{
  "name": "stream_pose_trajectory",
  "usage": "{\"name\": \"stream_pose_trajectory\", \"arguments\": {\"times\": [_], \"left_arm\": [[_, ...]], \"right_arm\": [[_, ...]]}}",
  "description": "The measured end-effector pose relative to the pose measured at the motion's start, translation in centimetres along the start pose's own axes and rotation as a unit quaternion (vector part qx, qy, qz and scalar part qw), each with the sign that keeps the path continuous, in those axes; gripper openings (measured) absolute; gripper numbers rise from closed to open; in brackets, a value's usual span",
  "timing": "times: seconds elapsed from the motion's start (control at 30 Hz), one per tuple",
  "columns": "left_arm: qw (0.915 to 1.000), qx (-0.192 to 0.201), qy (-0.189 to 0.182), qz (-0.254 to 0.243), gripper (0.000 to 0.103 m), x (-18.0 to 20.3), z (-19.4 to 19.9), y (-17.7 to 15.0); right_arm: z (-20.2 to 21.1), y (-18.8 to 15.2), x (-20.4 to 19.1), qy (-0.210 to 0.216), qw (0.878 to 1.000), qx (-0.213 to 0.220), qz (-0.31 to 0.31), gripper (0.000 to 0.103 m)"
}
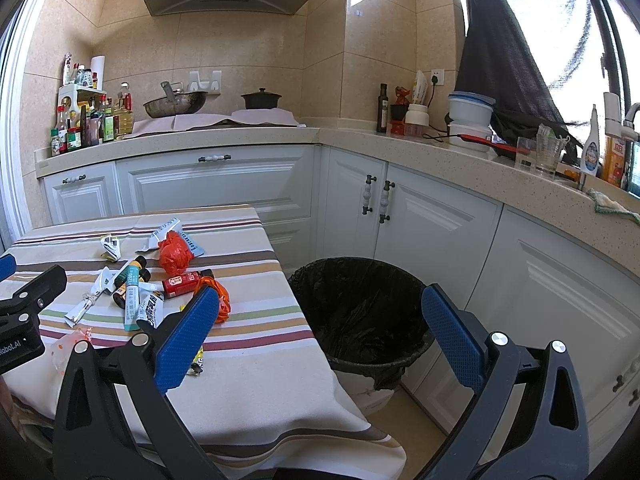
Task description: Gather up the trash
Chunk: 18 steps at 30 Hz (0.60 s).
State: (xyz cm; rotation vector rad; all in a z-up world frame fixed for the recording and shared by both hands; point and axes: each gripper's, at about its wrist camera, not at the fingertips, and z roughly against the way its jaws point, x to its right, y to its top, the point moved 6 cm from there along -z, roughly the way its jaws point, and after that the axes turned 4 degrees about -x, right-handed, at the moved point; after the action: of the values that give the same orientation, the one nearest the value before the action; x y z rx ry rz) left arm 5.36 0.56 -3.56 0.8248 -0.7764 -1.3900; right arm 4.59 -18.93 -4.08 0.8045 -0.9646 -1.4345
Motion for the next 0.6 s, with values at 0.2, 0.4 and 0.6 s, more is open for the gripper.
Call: {"name": "stream_pose_trajectory", "arguments": {"times": [0.2,0.4,0.6], "left_arm": [[1.0,0.0,0.0,0.002,0.096,-0.05,0.0,-0.01],[1.0,0.0,0.0,0.001,0.096,0.0,-0.03,-0.05],[1.0,0.0,0.001,0.002,0.096,-0.03,-0.02,-0.04]], "right_arm": [[-0.01,-0.04,0.01,0.0,1.0,0.0,0.0,0.099],[-0.03,-0.03,0.0,0.0,1.0,0.0,0.0,0.099],[-0.02,-0.06,0.02,0.0,1.0,0.0,0.0,0.099]]}}
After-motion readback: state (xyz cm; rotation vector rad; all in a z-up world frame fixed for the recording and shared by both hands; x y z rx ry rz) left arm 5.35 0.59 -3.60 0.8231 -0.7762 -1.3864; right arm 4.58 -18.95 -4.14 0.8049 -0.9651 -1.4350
